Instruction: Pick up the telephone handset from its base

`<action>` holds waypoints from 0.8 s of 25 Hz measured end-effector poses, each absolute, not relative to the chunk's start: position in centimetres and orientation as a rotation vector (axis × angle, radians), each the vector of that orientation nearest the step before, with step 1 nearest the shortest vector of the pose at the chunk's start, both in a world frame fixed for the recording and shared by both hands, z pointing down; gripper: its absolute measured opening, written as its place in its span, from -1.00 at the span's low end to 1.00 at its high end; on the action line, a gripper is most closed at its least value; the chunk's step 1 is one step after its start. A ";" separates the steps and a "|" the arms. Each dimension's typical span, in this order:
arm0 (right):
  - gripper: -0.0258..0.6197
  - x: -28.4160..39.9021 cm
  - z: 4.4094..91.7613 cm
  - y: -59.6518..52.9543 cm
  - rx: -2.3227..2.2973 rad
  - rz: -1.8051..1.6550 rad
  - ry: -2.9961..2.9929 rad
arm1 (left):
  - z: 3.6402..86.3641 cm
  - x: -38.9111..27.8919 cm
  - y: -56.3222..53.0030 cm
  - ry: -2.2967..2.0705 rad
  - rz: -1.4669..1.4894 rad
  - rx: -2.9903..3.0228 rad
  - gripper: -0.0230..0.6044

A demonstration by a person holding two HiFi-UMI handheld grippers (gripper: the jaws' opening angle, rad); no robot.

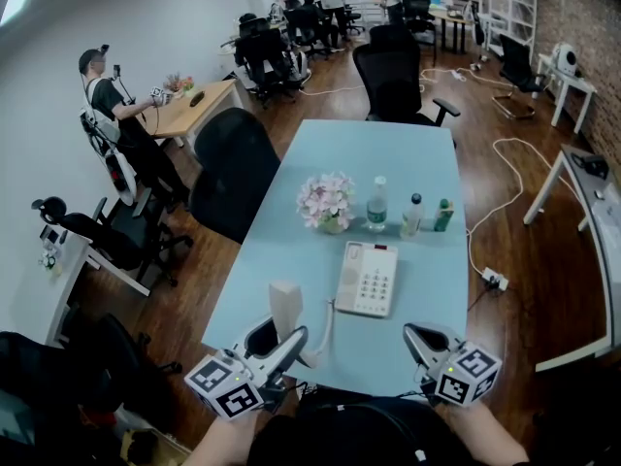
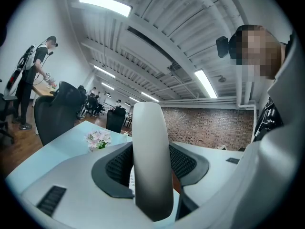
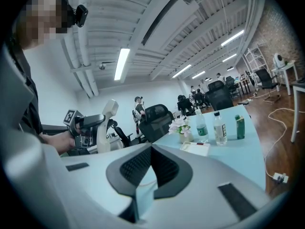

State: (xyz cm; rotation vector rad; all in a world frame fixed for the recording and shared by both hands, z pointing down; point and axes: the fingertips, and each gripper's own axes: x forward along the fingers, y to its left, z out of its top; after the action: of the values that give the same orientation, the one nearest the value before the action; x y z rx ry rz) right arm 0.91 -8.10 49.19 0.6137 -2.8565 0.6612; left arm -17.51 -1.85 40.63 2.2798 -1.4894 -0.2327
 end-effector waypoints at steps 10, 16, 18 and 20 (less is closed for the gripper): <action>-0.87 0.8 48.7 -7.8 0.603 0.650 -2.857 | 40.2 -17.5 -1.8 -1.497 -0.224 2.280 -0.22; -0.87 1.2 48.9 -7.8 0.605 0.649 -2.857 | 40.1 -17.2 -1.8 -1.498 -0.218 2.283 -0.22; -0.87 1.2 48.7 -8.0 0.614 0.642 -2.856 | 40.2 -17.2 -1.9 -1.497 -0.215 2.284 -0.22; -0.87 1.1 48.8 -8.0 0.614 0.637 -2.854 | 40.3 -17.2 -2.0 -1.498 -0.210 2.284 -0.22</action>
State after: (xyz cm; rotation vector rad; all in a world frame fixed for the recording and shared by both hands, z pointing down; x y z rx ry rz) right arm 1.08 -8.01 48.76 0.6138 -2.8538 0.6367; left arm -17.24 -1.97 40.30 2.2837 -1.4976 -0.2105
